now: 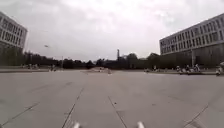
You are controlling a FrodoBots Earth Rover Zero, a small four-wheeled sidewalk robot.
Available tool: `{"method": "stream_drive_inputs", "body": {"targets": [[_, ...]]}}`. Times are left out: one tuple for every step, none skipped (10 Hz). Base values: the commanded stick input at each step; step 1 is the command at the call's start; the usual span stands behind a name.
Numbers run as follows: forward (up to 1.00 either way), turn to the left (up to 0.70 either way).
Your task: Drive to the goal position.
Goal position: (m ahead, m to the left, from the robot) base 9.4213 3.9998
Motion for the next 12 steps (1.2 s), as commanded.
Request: {"method": "stream_drive_inputs", "body": {"targets": [[0.85,0.34],[0.85,0.34],[0.85,0.34],[0.85,0.34],[0.85,0.34],[0.85,0.34],[0.85,0.34],[0.85,0.34],[0.85,0.16],[0.85,0.02],[0.85,0.0],[0.85,0.0]]}}
